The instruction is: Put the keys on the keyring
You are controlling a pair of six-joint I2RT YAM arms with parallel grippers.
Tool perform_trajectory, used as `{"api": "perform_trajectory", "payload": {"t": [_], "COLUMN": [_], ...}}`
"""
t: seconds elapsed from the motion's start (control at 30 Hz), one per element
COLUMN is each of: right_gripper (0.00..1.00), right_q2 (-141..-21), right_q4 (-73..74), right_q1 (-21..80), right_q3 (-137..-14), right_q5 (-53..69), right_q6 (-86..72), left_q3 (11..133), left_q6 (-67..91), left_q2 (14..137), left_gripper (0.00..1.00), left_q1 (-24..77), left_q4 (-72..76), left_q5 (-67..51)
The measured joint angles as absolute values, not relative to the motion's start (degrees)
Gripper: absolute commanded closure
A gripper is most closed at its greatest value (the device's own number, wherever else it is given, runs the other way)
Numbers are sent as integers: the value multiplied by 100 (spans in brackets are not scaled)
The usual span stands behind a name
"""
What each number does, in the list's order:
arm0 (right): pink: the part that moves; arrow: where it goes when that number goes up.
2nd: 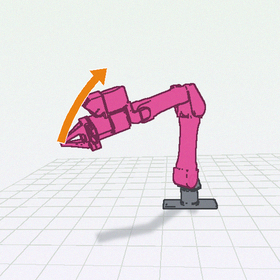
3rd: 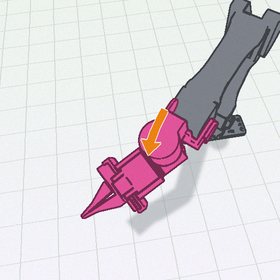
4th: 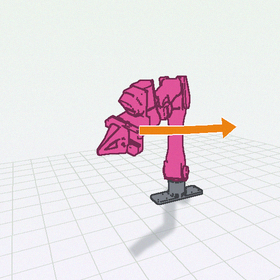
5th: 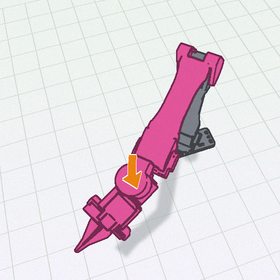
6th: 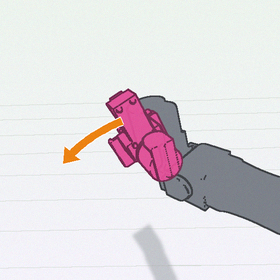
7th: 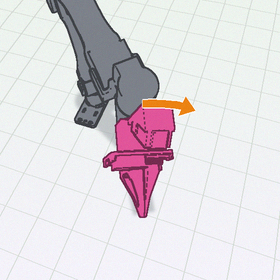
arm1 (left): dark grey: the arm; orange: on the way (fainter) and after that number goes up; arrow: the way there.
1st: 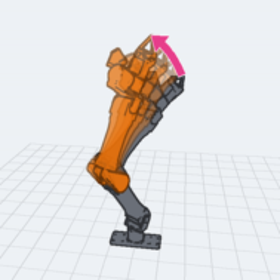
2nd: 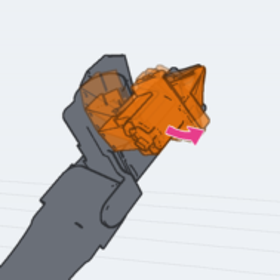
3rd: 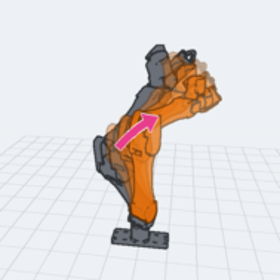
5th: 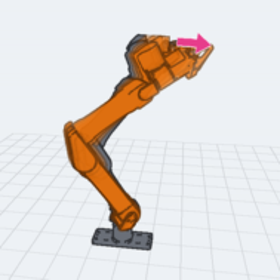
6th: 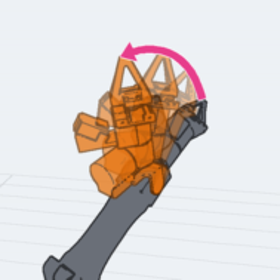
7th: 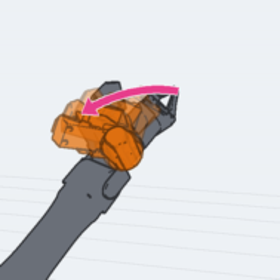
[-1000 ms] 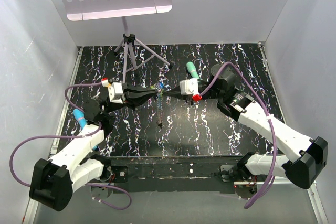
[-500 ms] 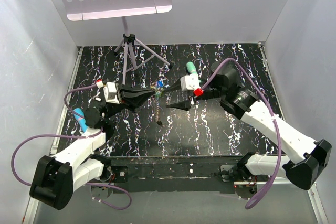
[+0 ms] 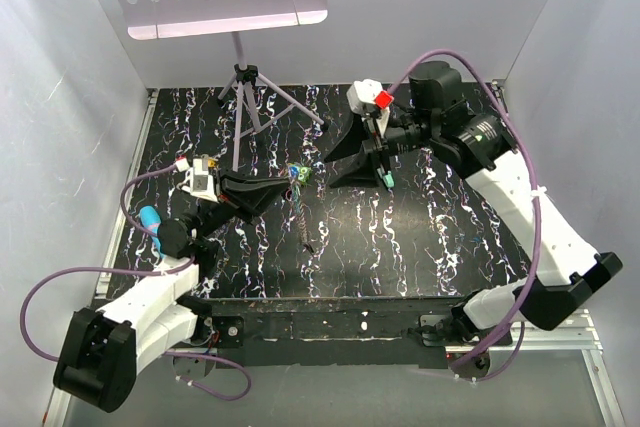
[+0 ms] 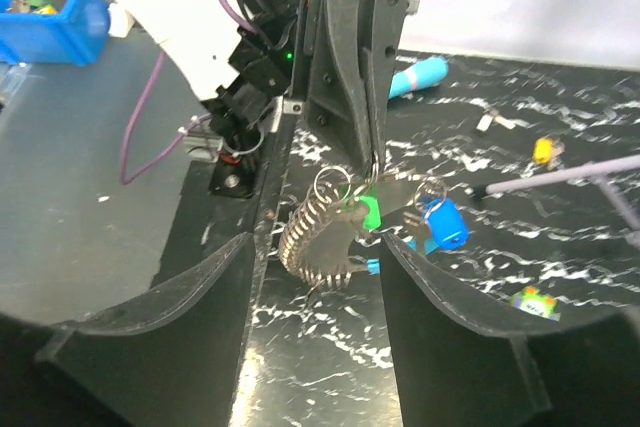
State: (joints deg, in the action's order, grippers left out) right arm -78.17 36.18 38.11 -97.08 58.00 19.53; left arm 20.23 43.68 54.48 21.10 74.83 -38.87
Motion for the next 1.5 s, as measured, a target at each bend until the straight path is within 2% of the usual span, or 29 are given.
{"api": "perform_trajectory", "payload": {"t": [0.3, 0.5, 0.77, 1.5], "right_gripper": [35, 35, 35, 35], "right_q2": [-7942, -7279, -6910, -7161], "right_q4": [4963, 5046, 4831, 4180], "right_q1": [3789, 3739, 3509, 3389], "right_q3": [-9745, -8858, -8283, -8007], "right_q5": [5734, 5710, 5802, 5854], "right_q6": [2119, 2191, 1981, 1514], "left_q3": [1730, 1728, 1553, 1535], "left_q6": [4515, 4163, 3868, 3570], "left_q2": [5019, 4372, 3903, 4257], "left_gripper": [100, 100, 100, 100], "left_q1": [2156, 2438, 2729, 3868], "left_q4": [7290, 6543, 6027, 5734], "left_q5": [-3782, -3787, -3669, -2687]}}
